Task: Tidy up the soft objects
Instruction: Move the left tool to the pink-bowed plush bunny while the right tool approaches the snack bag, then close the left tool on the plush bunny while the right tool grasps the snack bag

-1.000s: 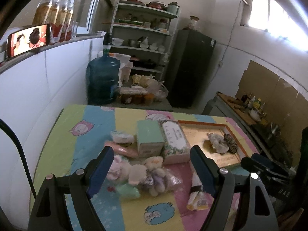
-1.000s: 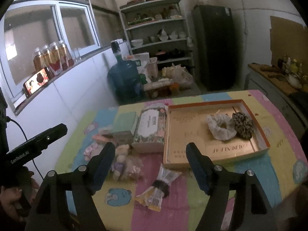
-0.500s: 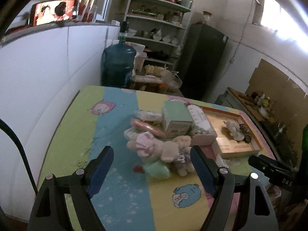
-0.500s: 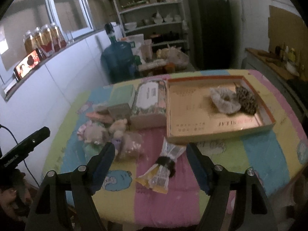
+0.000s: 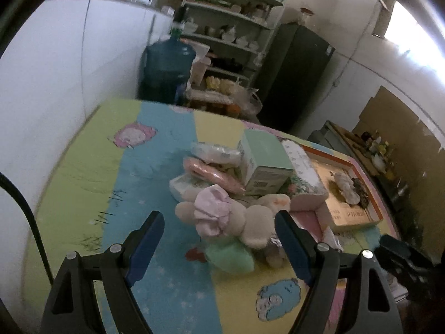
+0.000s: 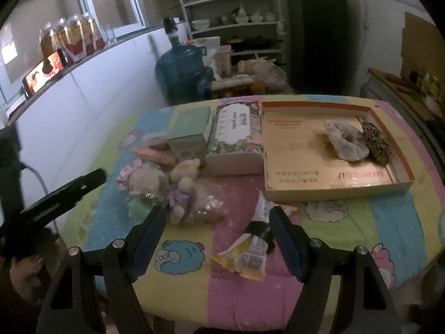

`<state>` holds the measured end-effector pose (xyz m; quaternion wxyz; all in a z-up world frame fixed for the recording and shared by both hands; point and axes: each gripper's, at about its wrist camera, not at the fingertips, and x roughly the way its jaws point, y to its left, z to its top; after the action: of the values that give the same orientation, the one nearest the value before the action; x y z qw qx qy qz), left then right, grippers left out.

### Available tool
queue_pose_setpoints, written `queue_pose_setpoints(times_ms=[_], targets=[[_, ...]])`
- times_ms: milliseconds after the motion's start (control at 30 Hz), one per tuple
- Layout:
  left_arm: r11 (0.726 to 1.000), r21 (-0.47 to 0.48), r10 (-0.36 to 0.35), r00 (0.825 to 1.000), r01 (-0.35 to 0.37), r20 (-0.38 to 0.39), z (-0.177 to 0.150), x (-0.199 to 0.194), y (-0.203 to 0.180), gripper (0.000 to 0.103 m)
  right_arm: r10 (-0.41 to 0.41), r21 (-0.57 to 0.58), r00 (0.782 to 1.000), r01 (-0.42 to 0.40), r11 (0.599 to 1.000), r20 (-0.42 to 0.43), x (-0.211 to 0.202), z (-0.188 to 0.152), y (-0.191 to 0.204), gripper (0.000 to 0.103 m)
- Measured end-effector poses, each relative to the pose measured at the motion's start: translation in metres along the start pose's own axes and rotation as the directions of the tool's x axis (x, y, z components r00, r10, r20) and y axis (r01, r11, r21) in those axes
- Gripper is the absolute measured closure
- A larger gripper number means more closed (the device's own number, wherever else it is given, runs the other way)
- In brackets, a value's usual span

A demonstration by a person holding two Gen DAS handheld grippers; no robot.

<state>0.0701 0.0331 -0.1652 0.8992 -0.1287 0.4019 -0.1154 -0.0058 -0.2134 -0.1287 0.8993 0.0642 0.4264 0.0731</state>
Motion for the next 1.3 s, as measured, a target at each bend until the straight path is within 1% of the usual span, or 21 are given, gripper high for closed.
queue_pose_setpoints(times_ms=[67, 133, 300, 367, 433, 467, 533, 567, 633, 700, 933, 1100, 1300], targets=[[0.999, -0.033, -0.012, 1.000, 0.011, -0.013, 0.001, 0.012, 0.007, 0.022, -0.005, -0.003, 1.000, 0.005, 1.000, -0.009, 0.002, 0.000, -0.001, 0.025], [0.998, -0.065, -0.020, 0.999, 0.018, -0.033, 0.001, 0.026, 0.014, 0.024, -0.011, -0.003, 1.000, 0.011, 1.000, -0.017, 0.004, 0.000, -0.003, 0.025], [0.995, -0.096, -0.039, 0.997, 0.033, -0.069, -0.003, 0.047, 0.023, 0.030, -0.027, 0.008, 0.999, 0.027, 1.000, -0.035, 0.009, -0.001, -0.010, 0.025], [0.992, -0.113, -0.070, 0.995, 0.061, -0.075, -0.003, 0.052, 0.026, 0.033, -0.032, 0.015, 0.999, 0.032, 0.999, -0.041, 0.011, -0.001, -0.014, 0.025], [0.990, -0.119, -0.092, 0.993, 0.082, -0.078, -0.003, 0.055, 0.025, 0.042, -0.033, 0.023, 0.998, 0.034, 0.999, -0.050, 0.014, -0.001, -0.018, 0.025], [0.989, -0.119, -0.100, 0.992, 0.090, -0.078, -0.003, 0.056, 0.025, 0.045, -0.032, 0.027, 0.998, 0.034, 0.999, -0.054, 0.016, -0.002, -0.019, 0.025], [0.986, -0.119, -0.122, 0.989, 0.113, -0.078, -0.002, 0.057, 0.023, 0.054, -0.029, 0.038, 0.998, 0.031, 0.999, -0.064, 0.019, -0.003, -0.022, 0.025], [0.986, -0.116, -0.131, 0.988, 0.122, -0.076, -0.002, 0.057, 0.022, 0.057, -0.027, 0.043, 0.997, 0.030, 0.999, -0.071, 0.022, -0.004, -0.023, 0.025], [0.985, -0.105, -0.146, 0.987, 0.139, -0.067, -0.002, 0.055, 0.021, 0.067, -0.025, 0.058, 0.996, 0.030, 0.998, -0.089, 0.028, -0.006, -0.027, 0.025], [0.985, -0.093, -0.153, 0.987, 0.147, -0.056, -0.001, 0.052, 0.019, 0.071, -0.020, 0.073, 0.994, 0.028, 0.997, -0.106, 0.034, -0.009, -0.029, 0.025], [0.983, -0.062, -0.174, 0.985, 0.173, -0.009, 0.004, 0.034, 0.017, 0.073, -0.006, 0.137, 0.988, 0.028, 0.990, -0.157, 0.054, -0.018, -0.039, 0.025], [0.984, -0.032, -0.173, 0.985, 0.173, 0.030, 0.011, 0.016, 0.012, 0.073, -0.007, 0.176, 0.985, 0.038, 0.984, -0.173, 0.063, -0.021, -0.044, 0.025], [0.984, 0.027, -0.180, 0.981, 0.178, 0.076, 0.021, -0.010, 0.002, 0.073, -0.018, 0.209, 0.982, 0.058, 0.976, -0.188, 0.074, -0.022, -0.048, 0.025]])
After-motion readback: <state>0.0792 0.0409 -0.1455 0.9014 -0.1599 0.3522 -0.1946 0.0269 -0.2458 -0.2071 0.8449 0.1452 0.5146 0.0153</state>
